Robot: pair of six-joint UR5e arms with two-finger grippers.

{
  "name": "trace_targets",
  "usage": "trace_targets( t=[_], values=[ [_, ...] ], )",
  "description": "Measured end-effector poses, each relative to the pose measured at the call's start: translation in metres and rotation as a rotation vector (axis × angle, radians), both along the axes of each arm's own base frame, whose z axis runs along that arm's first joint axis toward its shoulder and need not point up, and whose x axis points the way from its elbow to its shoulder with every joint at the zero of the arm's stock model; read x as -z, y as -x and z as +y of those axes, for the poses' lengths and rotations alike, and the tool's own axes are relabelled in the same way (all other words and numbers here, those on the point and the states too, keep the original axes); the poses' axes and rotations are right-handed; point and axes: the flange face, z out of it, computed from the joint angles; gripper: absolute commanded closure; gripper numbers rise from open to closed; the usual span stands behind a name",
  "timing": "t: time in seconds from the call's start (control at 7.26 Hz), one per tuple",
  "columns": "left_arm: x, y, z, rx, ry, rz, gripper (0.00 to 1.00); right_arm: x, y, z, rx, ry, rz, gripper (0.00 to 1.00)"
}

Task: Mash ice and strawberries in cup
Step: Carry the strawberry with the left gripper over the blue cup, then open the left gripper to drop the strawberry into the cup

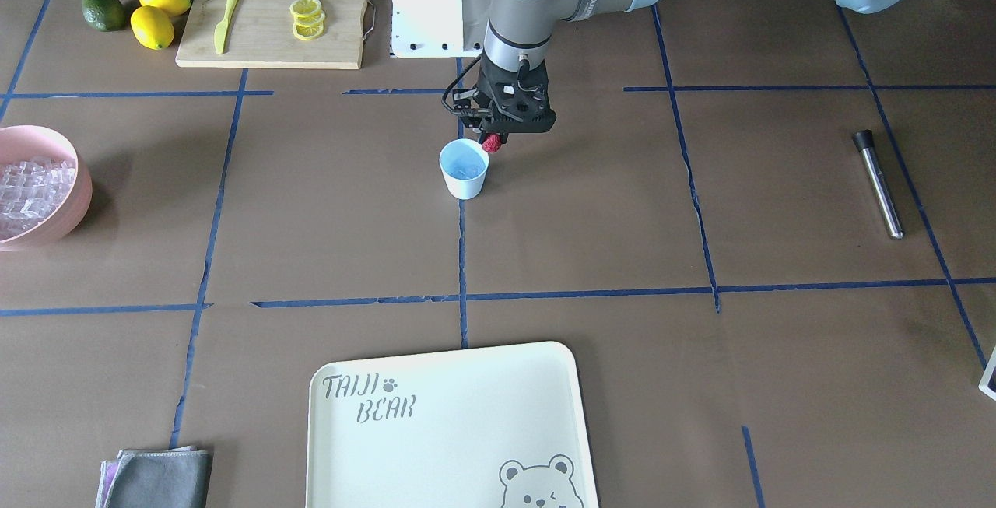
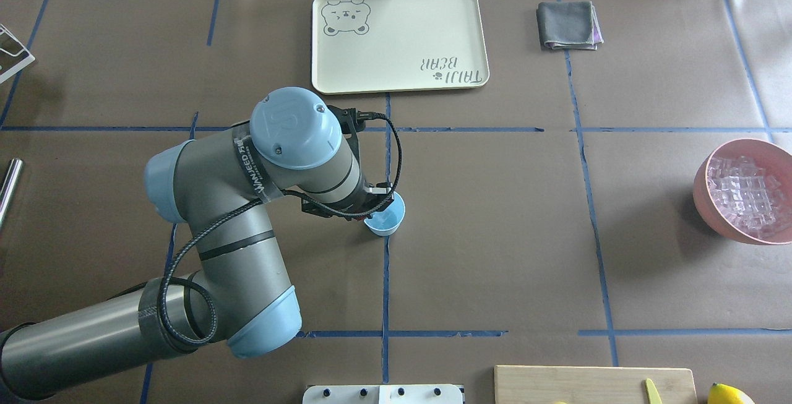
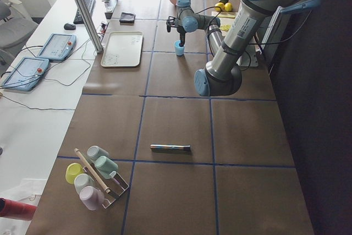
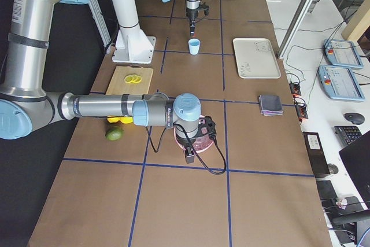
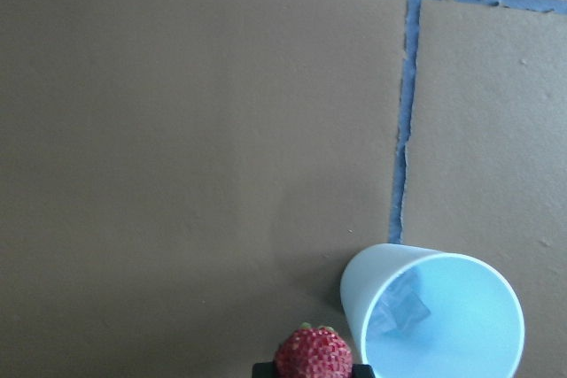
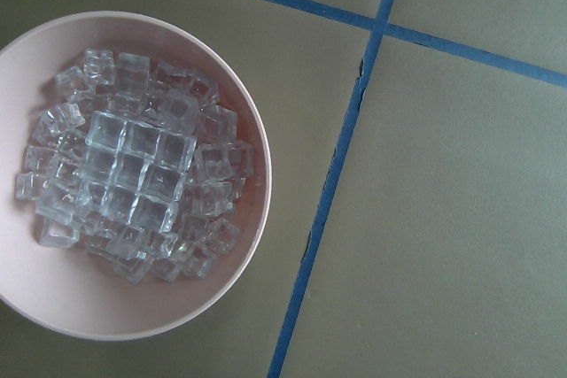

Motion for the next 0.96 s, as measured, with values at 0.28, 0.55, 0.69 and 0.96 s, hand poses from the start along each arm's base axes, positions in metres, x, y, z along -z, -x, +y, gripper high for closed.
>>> trace_targets(
  t=[0.28,0.55,0.69,0.96],
  values=[
    [0.013,-0.019,-0.009,0.035,0.017,-0.011,0.13,0.0,0.0,0.0,0.0,0.001,0.0,0.01],
    [0.016,-0.023,-0.011,0.051,0.022,-0.011,0.0,-0.001,0.0,0.0,0.0,0.001,0.0,0.01],
    [0.016,-0.022,-0.011,0.052,0.022,-0.012,0.0,-0.001,0.0,0.0,0.0,0.002,0.0,0.01],
    [0.01,-0.017,-0.013,0.041,0.006,-0.019,0.0,-0.001,0.0,0.0,0.0,0.002,0.0,0.01]
  ],
)
